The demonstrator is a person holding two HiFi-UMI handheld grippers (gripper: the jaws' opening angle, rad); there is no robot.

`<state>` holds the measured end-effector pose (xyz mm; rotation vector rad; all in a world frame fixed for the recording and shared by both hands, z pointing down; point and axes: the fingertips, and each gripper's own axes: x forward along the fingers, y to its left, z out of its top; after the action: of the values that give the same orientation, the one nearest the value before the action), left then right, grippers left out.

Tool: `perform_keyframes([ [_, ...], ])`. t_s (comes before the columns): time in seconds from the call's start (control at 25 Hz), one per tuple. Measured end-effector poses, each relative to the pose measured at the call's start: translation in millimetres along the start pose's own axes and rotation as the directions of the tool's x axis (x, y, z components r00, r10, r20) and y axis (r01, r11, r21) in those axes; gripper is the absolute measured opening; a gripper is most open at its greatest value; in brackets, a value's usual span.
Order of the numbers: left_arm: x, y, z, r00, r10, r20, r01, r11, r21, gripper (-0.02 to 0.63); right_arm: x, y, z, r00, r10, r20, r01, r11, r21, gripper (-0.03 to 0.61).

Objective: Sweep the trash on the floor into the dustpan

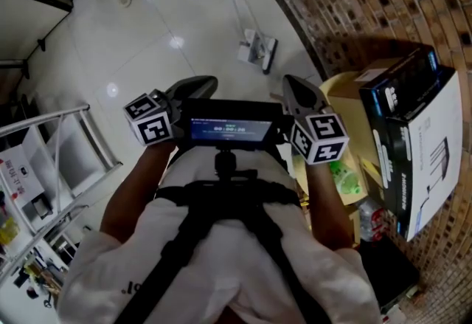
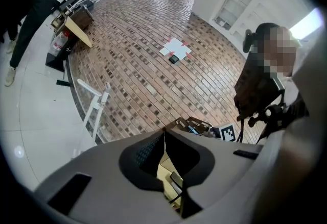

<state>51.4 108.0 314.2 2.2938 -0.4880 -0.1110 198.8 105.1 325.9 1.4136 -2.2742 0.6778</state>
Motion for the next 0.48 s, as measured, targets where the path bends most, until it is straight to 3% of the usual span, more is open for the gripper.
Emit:
perform_keyframes([
  [0.48,12,-4,-12,1.000,0.010,-0.009,-0.010,1.000,-0.012,0.002,-6,-8,-6,1.000,0.017,-0.001,-0.017,1.000,0.010,0.000],
])
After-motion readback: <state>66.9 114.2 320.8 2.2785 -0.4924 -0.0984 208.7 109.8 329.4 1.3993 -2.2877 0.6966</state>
